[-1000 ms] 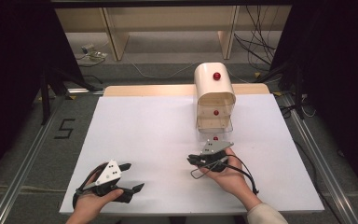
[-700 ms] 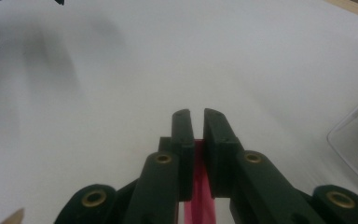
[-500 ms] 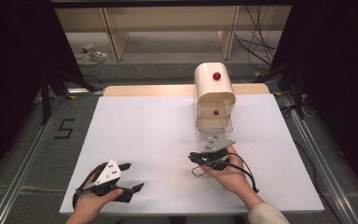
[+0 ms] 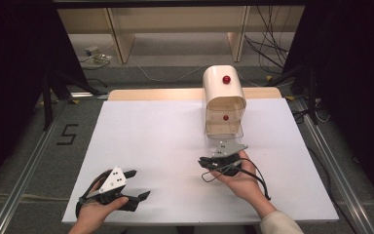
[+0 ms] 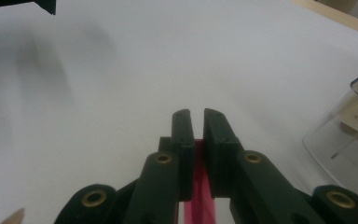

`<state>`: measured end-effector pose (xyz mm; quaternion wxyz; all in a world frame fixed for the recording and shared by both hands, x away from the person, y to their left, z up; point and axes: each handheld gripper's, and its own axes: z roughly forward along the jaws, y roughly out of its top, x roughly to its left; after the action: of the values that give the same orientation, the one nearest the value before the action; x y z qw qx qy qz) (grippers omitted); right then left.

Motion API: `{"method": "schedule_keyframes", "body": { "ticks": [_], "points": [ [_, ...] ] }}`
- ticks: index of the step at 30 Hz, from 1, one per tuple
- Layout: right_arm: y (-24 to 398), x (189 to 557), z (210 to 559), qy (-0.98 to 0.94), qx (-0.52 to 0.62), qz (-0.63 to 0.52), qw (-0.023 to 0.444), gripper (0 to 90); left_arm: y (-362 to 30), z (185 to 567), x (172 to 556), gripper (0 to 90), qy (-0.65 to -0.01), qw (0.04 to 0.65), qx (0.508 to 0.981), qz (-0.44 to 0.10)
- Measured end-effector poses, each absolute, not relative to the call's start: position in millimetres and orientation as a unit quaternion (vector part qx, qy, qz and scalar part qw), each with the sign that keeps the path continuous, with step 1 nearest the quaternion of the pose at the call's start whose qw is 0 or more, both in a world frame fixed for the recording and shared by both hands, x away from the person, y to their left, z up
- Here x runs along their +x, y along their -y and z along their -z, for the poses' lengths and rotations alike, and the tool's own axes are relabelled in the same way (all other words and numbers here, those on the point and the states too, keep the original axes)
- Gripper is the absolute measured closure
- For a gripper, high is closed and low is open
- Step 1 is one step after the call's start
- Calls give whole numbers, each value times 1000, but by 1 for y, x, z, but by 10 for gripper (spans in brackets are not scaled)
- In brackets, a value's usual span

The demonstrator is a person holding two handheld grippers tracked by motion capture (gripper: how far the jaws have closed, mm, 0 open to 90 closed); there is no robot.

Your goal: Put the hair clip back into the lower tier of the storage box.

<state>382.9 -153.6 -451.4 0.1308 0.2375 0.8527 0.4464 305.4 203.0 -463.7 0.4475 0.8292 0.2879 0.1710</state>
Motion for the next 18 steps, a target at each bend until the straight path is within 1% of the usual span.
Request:
{"method": "schedule_keyframes", "body": {
  "ticks": [18],
  "points": [
    [161, 386, 443, -847, 245, -450, 143, 839, -203, 463, 305, 165, -288, 448, 829, -171]
  ]
}}
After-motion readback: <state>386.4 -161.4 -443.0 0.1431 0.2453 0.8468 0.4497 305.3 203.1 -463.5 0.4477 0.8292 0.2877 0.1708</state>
